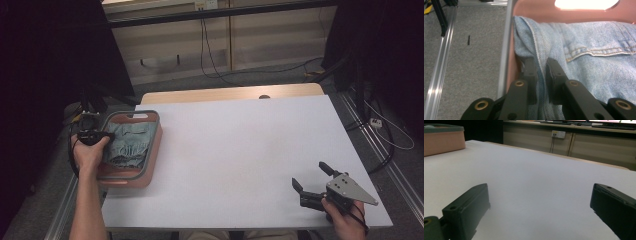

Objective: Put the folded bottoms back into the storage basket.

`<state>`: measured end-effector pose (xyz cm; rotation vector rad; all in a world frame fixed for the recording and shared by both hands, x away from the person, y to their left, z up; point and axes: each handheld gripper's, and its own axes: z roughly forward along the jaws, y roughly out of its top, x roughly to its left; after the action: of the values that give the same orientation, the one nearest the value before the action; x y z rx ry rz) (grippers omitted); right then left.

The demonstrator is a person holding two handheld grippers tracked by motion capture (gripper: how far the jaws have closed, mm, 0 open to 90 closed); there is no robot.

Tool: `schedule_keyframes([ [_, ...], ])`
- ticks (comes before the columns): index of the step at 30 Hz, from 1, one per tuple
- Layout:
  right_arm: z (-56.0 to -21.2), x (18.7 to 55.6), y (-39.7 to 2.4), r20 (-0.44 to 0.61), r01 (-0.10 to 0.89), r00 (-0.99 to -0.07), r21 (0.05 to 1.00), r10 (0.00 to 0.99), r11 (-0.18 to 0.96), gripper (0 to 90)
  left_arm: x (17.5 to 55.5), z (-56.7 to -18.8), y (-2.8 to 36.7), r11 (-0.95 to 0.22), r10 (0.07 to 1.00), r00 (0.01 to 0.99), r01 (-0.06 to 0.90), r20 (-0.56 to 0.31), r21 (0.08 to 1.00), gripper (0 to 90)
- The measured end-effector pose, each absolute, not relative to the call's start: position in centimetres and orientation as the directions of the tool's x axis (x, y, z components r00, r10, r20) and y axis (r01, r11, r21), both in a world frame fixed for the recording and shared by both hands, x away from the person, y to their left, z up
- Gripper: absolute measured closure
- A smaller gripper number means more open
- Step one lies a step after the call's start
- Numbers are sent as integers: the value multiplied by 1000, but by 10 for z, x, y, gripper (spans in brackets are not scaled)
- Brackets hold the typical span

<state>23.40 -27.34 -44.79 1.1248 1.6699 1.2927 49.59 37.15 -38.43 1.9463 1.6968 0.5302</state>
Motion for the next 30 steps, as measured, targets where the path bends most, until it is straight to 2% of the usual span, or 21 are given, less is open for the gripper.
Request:
schedule_keyframes([
  [8, -448, 234, -273, -34, 200, -353, 973, 935, 111, 19, 502, -387, 366, -143, 987, 158, 809, 24, 570, 798],
  [12, -448, 234, -273, -38, 198, -359, 973, 932, 116, 20, 504, -394, 368, -132, 988, 155, 814, 7, 566, 791],
  [15, -448, 234, -273, -39, 196, -360, 974, 932, 117, 20, 505, -396, 367, -161, 985, 169, 815, 38, 556, 787],
  [19, -448, 234, -273, -38, 196, -359, 974, 932, 116, 20, 506, -397, 367, -149, 986, 163, 814, 25, 561, 782],
  [24, -448, 234, -273, -38, 195, -361, 974, 932, 115, 19, 503, -399, 365, -197, 979, 196, 796, 63, 572, 769],
  [30, -448, 234, -273, -33, 197, -360, 974, 932, 111, 20, 500, -397, 368, -166, 980, 201, 789, 7, 591, 722],
])
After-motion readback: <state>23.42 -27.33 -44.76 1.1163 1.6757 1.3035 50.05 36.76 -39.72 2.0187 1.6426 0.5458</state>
